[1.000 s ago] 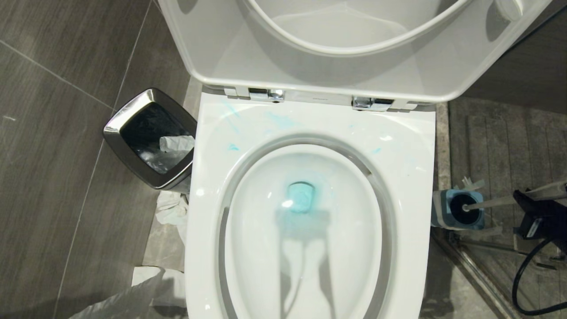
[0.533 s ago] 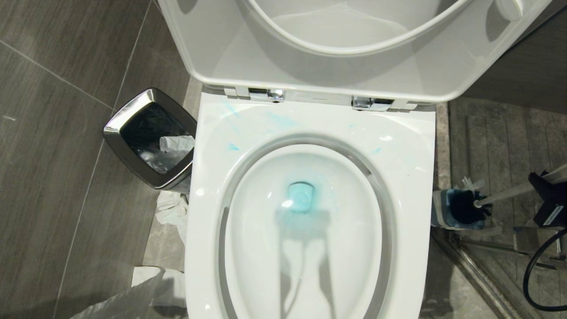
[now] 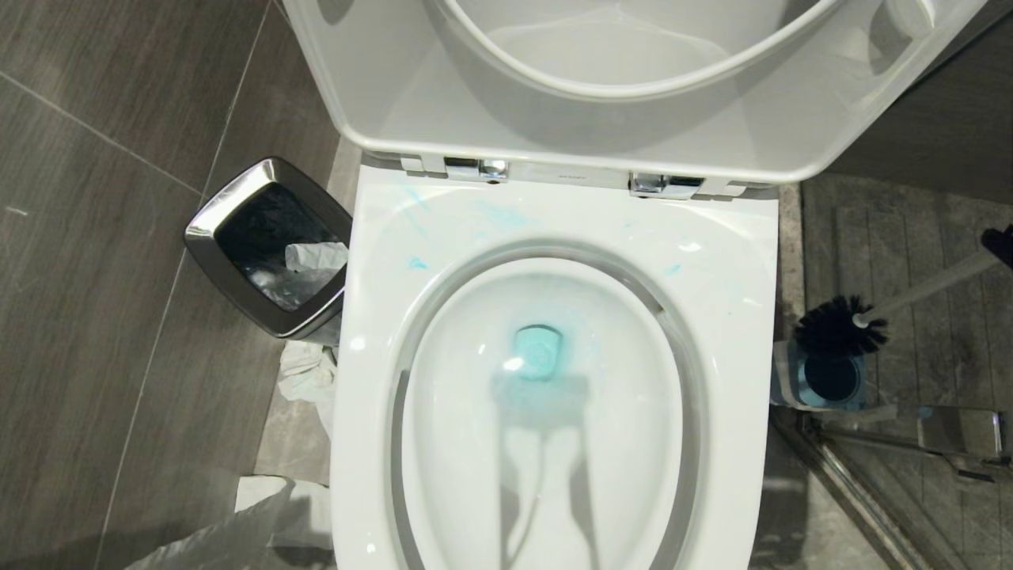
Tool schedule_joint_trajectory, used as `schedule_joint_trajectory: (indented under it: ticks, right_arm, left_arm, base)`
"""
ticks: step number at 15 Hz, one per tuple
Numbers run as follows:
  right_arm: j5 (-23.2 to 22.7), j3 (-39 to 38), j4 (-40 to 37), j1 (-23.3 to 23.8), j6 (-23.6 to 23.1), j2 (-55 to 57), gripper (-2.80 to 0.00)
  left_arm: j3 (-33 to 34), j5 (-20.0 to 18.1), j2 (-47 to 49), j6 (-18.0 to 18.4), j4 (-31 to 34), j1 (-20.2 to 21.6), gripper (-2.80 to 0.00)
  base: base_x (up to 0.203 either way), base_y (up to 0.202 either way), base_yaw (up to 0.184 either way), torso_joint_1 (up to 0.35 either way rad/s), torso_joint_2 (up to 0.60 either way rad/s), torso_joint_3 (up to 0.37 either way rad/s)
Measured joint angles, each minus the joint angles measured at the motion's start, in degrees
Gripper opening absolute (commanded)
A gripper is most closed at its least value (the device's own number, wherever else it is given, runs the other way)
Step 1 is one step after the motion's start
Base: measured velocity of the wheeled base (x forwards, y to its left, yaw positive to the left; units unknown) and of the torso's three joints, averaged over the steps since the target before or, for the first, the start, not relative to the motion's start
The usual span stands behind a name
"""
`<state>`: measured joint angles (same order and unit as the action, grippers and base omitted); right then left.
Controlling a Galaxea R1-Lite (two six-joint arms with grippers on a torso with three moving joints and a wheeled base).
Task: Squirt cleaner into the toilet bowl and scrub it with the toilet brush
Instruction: Scrub the toilet bowl
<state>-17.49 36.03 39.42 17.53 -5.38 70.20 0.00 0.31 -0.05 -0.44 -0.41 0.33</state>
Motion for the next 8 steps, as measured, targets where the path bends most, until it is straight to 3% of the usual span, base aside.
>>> schedule_joint_trajectory:
  ticks: [2, 8]
  right_arm:
    - [-0.7, 6.4, -11.0, 0.0, 0.2, -2.3, -2.8]
    - [-0.8, 20.5, -28.3, 0.0, 0.2, -4.2, -2.8]
  left_arm:
    - [0.0, 0.0, 0.0, 0.0, 0.0, 0.0, -2.8]
    - [0.0, 0.0, 0.0, 0.0, 0.0, 0.0, -2.8]
  base:
    - [0.0, 0.0, 0.0, 0.0, 0.0, 0.0]
    - [0.0, 0.0, 0.0, 0.0, 0.0, 0.0]
